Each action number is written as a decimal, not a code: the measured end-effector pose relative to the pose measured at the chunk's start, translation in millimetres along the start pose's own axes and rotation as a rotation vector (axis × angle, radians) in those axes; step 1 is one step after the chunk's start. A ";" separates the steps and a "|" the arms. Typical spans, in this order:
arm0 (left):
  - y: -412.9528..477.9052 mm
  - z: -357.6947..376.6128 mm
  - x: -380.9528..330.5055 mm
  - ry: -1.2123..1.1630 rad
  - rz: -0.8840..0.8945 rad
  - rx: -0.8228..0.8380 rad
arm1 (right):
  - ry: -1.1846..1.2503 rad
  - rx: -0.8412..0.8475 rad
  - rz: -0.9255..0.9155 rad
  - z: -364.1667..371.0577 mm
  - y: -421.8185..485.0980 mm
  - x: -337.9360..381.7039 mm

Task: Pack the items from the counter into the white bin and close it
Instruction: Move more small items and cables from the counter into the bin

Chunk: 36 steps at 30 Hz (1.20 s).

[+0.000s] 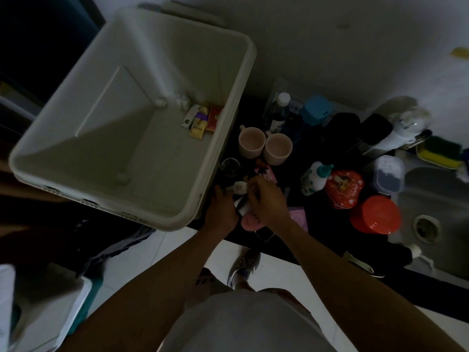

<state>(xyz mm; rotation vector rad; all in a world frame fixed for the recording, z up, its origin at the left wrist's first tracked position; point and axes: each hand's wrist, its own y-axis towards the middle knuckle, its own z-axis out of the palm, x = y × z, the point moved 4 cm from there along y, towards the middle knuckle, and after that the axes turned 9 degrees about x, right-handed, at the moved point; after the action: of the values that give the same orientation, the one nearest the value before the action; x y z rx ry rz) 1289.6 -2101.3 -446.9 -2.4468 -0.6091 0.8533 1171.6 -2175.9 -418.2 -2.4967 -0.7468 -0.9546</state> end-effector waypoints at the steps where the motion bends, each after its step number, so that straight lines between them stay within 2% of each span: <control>1: 0.7 -1.7 -0.1 0.043 -0.006 -0.011 | 0.043 0.000 0.008 -2.0 -2.2 -0.6; 6: 4.6 -8.5 2.8 0.258 -0.018 -0.011 | 0.131 -0.037 -0.001 -10.1 -11.0 -4.1; 10: 4.5 -7.9 1.4 0.309 -0.011 -0.027 | 0.174 -0.063 0.032 -9.4 -18.8 -10.6; 14: 0.1 -7.9 1.4 0.303 -0.037 -0.092 | 0.328 -0.110 0.156 -10.2 -26.5 -17.4; 17: -6.8 -8.5 0.3 0.278 0.040 -0.131 | 0.535 -0.157 0.276 -15.5 -32.6 -20.4; 19: -13.7 -11.6 -0.8 0.217 0.089 -0.176 | 0.591 -0.216 0.286 -23.9 -36.6 -19.1; 22: -24.5 -15.4 -3.6 -0.012 0.140 -0.191 | 0.635 -0.291 0.316 -34.2 -41.2 -18.4; 27: -36.8 -18.5 -13.6 -0.406 0.182 -0.122 | 0.698 -0.354 0.415 -42.9 -44.4 -21.8; 31: -39.5 -32.0 -33.1 -0.448 0.272 -0.133 | 0.748 -0.375 0.456 -53.7 -40.6 -20.6; 36: -40.3 -51.3 -58.3 -0.522 0.315 -0.053 | 0.775 -0.375 0.368 -69.4 -34.3 -6.8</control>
<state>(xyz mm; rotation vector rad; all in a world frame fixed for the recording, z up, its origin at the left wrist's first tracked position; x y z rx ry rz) 1272.3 -2116.0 -362.4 -2.4034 -0.4221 1.6500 1112.3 -2185.8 -369.1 -2.1212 0.1423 -1.8489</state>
